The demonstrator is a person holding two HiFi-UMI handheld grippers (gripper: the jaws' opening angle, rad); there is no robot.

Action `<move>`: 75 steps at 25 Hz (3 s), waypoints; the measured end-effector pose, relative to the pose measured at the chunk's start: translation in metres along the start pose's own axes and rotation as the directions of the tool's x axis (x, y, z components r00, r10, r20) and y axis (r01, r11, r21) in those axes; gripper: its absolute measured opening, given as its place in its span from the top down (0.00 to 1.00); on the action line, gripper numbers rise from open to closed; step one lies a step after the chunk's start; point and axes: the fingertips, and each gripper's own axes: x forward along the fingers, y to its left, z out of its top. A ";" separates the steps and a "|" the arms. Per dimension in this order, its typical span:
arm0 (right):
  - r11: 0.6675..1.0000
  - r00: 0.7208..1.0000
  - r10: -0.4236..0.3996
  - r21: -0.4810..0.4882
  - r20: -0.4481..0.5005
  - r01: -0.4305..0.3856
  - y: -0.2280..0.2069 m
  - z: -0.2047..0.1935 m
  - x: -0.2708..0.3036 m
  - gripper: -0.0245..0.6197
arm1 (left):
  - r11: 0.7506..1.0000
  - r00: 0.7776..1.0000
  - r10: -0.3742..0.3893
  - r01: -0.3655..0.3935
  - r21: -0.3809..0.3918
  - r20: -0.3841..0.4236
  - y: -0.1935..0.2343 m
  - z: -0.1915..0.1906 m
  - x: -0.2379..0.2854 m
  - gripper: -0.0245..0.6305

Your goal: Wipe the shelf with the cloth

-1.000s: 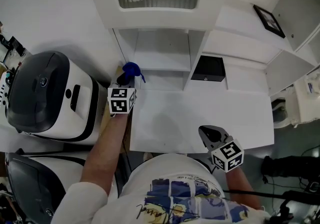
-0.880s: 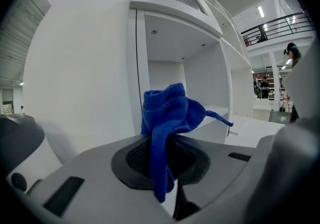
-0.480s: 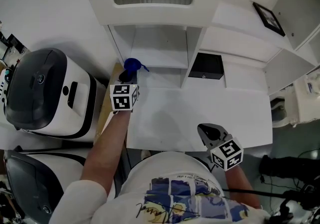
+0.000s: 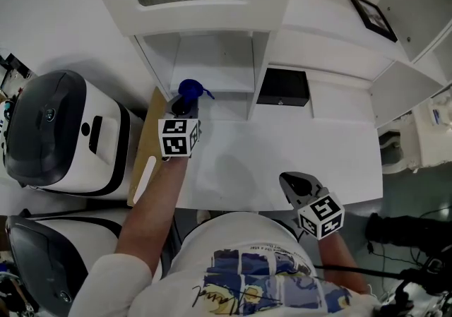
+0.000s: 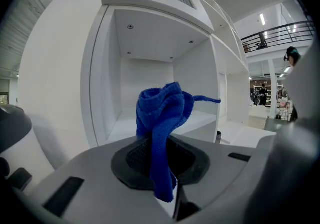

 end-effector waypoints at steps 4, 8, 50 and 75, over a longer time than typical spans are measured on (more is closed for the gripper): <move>1.000 1.000 -0.003 0.005 0.003 0.003 -0.007 -0.003 -0.004 0.91 | 1.000 1.000 -0.024 0.024 0.006 0.000 -0.019 0.002 0.006 0.88; 1.000 1.000 -0.003 0.008 0.003 0.003 -0.013 -0.005 -0.008 0.91 | 0.998 0.998 -0.060 0.060 0.019 -0.001 -0.045 0.006 0.014 0.88; 0.999 0.999 0.038 0.019 0.020 -0.038 -0.071 -0.027 -0.036 0.91 | 0.981 0.980 -0.174 0.163 0.104 0.100 -0.169 0.100 0.028 0.88; 0.997 0.996 0.078 0.025 0.040 -0.079 -0.066 -0.019 -0.020 0.91 | 0.956 0.945 -0.221 0.160 0.248 0.243 -0.175 0.228 -0.013 0.88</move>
